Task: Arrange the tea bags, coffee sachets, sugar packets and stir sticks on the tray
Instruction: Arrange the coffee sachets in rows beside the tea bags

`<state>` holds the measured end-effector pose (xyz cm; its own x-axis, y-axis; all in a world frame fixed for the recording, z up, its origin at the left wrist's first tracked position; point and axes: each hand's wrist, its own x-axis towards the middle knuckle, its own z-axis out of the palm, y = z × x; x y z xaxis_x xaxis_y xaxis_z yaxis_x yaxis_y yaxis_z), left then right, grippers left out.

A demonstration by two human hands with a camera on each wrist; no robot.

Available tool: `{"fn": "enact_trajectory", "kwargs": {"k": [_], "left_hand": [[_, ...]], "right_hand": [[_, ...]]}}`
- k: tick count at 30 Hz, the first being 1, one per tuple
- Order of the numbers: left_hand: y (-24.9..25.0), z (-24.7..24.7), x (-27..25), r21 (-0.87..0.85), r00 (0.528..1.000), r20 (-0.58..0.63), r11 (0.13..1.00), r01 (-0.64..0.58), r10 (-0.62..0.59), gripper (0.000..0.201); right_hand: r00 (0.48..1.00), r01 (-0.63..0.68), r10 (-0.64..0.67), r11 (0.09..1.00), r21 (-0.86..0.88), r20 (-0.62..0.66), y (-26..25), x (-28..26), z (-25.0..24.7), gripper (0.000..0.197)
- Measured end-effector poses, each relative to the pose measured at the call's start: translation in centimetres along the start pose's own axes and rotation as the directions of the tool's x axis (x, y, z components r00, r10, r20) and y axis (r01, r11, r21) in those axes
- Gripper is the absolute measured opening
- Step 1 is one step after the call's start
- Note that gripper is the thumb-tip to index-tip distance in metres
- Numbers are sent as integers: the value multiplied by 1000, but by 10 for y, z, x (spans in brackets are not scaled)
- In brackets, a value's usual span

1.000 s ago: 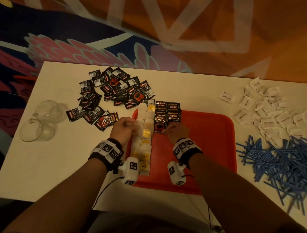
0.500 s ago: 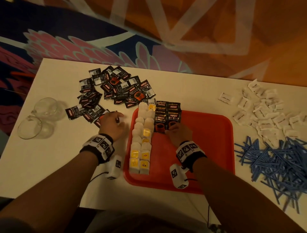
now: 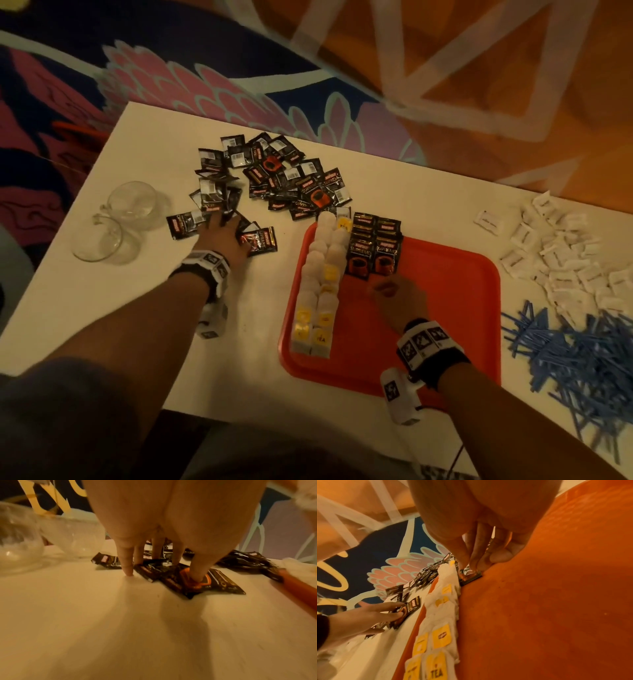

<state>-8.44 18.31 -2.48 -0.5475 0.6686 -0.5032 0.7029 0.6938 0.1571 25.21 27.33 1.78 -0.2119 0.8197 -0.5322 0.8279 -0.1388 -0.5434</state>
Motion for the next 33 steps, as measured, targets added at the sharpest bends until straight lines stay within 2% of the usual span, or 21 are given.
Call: {"fn": "enact_trajectory", "kwargs": {"k": [3, 9, 11, 13, 15, 17, 19, 21, 23, 28, 33], "left_hand": [[0, 19, -31, -91, 999, -43, 996, 5, -9, 66], [-7, 41, -95, -13, 996, -88, 999, -36, 34, 66], [-14, 39, -106, -7, 990, -143, 1000, -18, 17, 66], [-26, 32, -107, -42, 976, -212, 999, 32, -40, 67], [-41, 22, -100, -157, 959, -247, 982, 103, -140, 66], [-56, 13, -88, -306, 945, -189, 931, 201, -266, 67], [-66, 6, -74, -377, 944, -72, 885, 274, -323, 68], [-67, 3, -62, -379, 955, 17, 882, 281, -297, 65], [-60, 5, -57, -349, 974, 58, 909, 226, -220, 62], [-37, 25, -75, -297, 1000, 17, 955, 19, -15, 49], [-39, 43, -91, -397, 999, 7, 916, 52, -54, 32]], "right_hand": [[999, 34, -34, 999, -1, 26, -16, -8, 11, 8], [978, 129, -130, 992, 15, 162, -65, -23, 56, 8], [971, 142, -144, 990, 28, 192, -81, -31, 74, 7], [962, 180, -177, 984, 5, 209, -93, -40, 91, 7], [946, 201, -184, 979, -36, 265, -105, -49, 108, 12], [926, 236, -189, 965, -112, 328, -111, -56, 127, 24], [908, 294, -198, 929, -224, 370, -113, -59, 146, 41], [903, 329, -183, 877, -350, 390, -115, -59, 159, 52], [906, 324, -155, 852, -412, 393, -116, -58, 167, 56], [897, 388, -225, 812, -436, 380, -120, -59, 195, 40], [901, 411, -338, 865, -288, 271, -123, -62, 200, 21]]}}
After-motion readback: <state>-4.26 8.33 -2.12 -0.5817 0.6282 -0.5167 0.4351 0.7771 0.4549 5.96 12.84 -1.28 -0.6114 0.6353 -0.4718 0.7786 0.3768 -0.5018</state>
